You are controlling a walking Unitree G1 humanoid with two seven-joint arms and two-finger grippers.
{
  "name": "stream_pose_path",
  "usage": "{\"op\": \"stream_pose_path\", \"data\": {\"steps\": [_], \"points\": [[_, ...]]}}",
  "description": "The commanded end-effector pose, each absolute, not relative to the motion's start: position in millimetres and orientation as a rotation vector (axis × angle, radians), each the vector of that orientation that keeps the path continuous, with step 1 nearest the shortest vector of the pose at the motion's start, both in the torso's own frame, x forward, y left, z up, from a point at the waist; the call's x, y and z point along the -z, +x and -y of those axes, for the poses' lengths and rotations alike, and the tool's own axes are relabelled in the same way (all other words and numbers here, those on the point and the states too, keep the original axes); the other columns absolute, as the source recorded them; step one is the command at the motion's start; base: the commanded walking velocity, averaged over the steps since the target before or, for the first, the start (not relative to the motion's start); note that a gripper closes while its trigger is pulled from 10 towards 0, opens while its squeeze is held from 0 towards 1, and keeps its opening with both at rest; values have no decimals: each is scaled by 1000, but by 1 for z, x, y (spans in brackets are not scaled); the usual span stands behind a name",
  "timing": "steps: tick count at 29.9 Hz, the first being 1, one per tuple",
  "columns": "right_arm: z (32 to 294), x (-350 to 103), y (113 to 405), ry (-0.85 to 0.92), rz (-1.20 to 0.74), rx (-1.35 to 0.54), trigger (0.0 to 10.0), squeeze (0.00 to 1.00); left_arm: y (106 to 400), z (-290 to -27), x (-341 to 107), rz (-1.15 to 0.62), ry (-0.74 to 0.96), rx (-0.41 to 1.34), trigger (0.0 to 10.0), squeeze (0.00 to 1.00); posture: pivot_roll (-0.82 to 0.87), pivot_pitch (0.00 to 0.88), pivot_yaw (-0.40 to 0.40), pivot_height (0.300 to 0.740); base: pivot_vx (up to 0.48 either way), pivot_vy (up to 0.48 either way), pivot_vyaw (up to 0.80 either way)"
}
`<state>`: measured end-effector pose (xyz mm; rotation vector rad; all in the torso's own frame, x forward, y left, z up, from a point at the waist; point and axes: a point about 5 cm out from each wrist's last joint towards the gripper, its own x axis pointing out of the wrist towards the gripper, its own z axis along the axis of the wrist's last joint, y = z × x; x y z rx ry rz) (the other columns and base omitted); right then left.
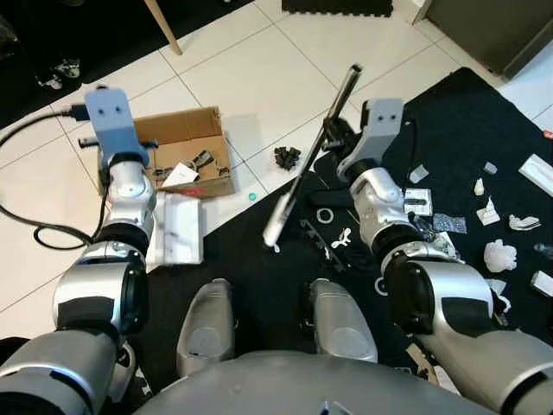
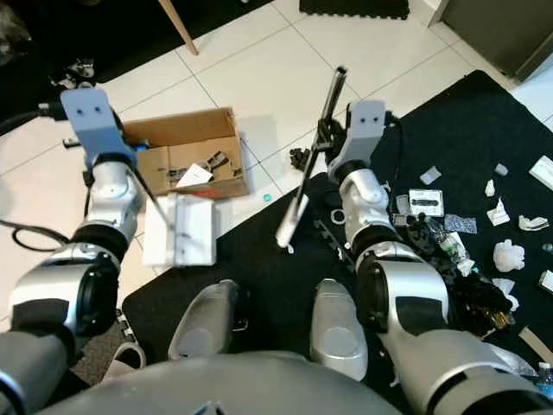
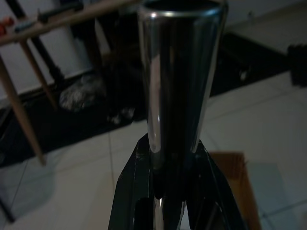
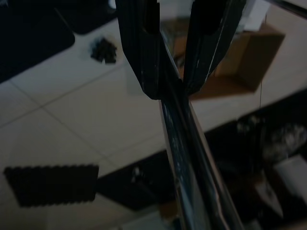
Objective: Sweep floor
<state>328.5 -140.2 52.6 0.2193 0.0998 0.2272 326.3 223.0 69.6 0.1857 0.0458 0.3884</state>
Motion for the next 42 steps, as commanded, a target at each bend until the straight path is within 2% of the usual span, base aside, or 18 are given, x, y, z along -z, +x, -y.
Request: {"op": "stream_pose_path", "data": {"steps": [1, 11, 13, 16, 21, 27, 33, 42], "points": [[145, -69, 336, 210, -5, -220, 10000, 0, 334, -223, -87, 39, 216, -374, 10000, 0, 10, 0, 46, 740, 0, 0, 0], [144, -78, 341, 219, 31, -224, 10000, 0, 341, -220, -98, 79, 192, -358, 10000, 0, 14, 0, 47, 740, 0, 0, 0], [143, -74, 339, 221, 18, -227, 10000, 0, 338, -221, -91, 42, 115, -369, 10000, 0, 18, 0, 46, 740, 0, 0, 0], [142, -73, 338, 221, 15, -228, 10000, 0, 337, -222, -89, 32, 97, -370, 10000, 0, 18, 0, 46, 740, 0, 0, 0], [142, -72, 338, 220, 11, -231, 10000, 0, 338, -218, -87, 20, -109, -347, 10000, 0, 19, 0, 44, 740, 0, 0, 0], [141, -73, 338, 219, 13, -234, 10000, 0, 341, -217, -90, 23, -171, -328, 10000, 0, 18, 0, 44, 740, 0, 0, 0], [140, -76, 339, 218, 29, -242, 10000, 0, 349, -212, -109, 100, -210, -284, 10000, 0, 18, 0, 44, 740, 0, 0, 0], [137, -77, 340, 218, 32, -253, 10000, 0, 366, -206, -164, 284, -271, -193, 10000, 0, 19, 0, 45, 740, 0, 0, 0]]}}
